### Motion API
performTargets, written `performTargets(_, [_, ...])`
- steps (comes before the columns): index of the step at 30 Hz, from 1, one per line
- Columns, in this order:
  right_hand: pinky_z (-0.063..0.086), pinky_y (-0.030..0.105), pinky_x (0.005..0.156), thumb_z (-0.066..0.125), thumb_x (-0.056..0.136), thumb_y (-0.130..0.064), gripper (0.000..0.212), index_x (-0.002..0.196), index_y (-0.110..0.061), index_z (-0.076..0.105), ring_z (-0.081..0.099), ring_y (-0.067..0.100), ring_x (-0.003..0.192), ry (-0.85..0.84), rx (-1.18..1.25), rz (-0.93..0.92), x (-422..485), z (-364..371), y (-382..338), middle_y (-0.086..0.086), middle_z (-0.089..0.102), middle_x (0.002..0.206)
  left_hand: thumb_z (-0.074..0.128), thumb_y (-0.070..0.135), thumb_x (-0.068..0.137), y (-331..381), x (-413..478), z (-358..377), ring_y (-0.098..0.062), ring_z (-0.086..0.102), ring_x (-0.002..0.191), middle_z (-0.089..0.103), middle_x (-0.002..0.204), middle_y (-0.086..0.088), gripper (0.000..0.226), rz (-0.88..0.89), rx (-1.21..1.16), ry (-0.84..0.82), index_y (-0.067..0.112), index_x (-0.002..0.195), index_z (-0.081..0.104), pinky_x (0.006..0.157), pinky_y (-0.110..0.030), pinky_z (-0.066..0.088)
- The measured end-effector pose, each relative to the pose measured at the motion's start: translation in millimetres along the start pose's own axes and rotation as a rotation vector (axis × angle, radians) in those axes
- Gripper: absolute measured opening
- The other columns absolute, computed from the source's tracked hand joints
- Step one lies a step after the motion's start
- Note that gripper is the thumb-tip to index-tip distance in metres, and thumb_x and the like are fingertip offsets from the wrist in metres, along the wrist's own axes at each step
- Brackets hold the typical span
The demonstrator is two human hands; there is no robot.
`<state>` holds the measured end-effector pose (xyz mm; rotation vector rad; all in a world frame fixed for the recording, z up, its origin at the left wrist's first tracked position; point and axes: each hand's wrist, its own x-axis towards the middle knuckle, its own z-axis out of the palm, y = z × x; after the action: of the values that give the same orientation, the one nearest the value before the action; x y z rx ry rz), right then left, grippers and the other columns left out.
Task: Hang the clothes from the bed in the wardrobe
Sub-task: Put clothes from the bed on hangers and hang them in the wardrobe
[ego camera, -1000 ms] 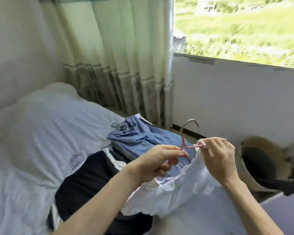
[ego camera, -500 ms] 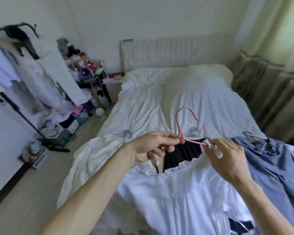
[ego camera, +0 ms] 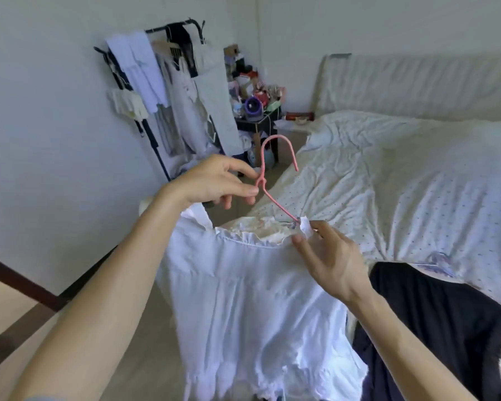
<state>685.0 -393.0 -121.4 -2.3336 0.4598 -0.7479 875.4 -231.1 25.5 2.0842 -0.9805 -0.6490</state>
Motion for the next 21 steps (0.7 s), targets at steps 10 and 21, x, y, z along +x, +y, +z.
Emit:
performTargets(10, [0.044,0.034,0.075,0.061,0.094,-0.048,0.034,0.115,-0.021,0.060,0.062,0.027,0.098,-0.061,-0.003,0.389,122.2,97.1,96.5,0.002,0.069,0.098,0.076,0.029,0.087,-118.6,224.6,2.7,-0.005,0.066,0.062,0.077,0.083,0.007,0.015,0.083,-0.008,-0.034,0.031,0.102,0.074,0.062,-0.023,0.052])
performTargets(21, [0.046,0.049,0.099,0.057,0.092,-0.011,0.056,0.145,-0.012,0.040,0.050,0.037,0.124,-0.295,-0.285,0.703,157.1,224.6,242.2,0.015,0.049,0.139,0.067,0.030,0.093,-301.3,442.6,104.1,-0.018,0.070,0.096,0.075,0.101,-0.002,0.022,-0.012,0.076,0.021,0.027,0.114,0.070,0.086,-0.032,0.052])
